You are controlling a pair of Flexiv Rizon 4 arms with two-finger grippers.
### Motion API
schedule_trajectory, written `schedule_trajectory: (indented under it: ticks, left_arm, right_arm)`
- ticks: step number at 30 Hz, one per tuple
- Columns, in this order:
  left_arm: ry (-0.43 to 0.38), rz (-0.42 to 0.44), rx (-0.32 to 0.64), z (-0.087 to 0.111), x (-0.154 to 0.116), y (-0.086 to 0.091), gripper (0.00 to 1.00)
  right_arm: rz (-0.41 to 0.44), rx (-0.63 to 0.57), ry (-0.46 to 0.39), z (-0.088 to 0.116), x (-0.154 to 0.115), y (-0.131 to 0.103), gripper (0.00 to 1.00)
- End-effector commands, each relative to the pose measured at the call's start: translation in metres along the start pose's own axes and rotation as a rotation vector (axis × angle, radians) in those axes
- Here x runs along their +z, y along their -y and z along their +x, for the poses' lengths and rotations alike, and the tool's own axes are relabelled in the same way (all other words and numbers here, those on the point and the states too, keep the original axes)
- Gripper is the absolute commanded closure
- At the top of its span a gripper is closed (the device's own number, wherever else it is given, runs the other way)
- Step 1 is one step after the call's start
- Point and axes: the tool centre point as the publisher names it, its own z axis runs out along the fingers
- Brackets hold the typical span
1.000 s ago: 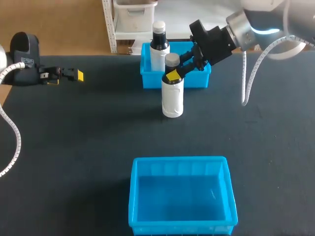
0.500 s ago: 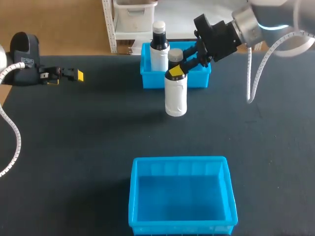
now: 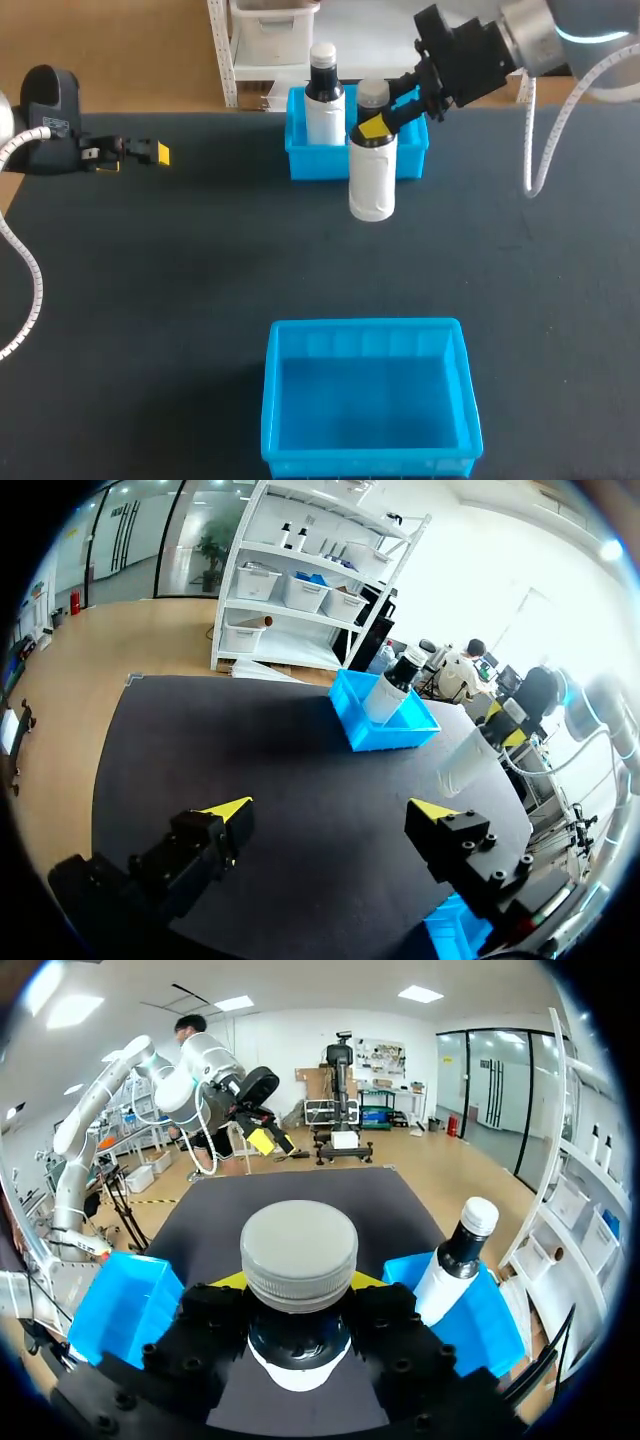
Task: Pick up the bottle, and place it in the far bin if it is heavy, or in the near bin if it is light.
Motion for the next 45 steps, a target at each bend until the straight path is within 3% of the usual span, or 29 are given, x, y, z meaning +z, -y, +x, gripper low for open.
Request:
schedule_trajectory:
  ticks: [1, 17, 26, 33, 45]
  left_arm:
    - [0.000, 0.000, 0.000, 0.000, 0.000, 0.000, 0.00]
    - [0.000, 0.000, 0.000, 0.000, 0.000, 0.000, 0.00]
    - [0.000, 0.000, 0.000, 0.000, 0.000, 0.000, 0.00]
    - [0.000, 0.000, 0.000, 0.000, 0.000, 0.000, 0.00]
    - [0.000, 0.000, 0.000, 0.000, 0.000, 0.000, 0.00]
  right_arm:
    - [0.072, -0.004, -0.006, -0.005, -0.022, -0.018, 1.00]
    - [0.176, 0.027, -0.020, 0.016, -0.094, -0.031, 1.00]
    - [0.219, 0.047, -0.026, 0.032, -0.134, -0.022, 1.00]
    - [0.246, 0.046, -0.016, 0.037, -0.162, 0.009, 1.00]
    - [0.239, -0.034, -0.013, 0.015, -0.180, 0.082, 1.00]
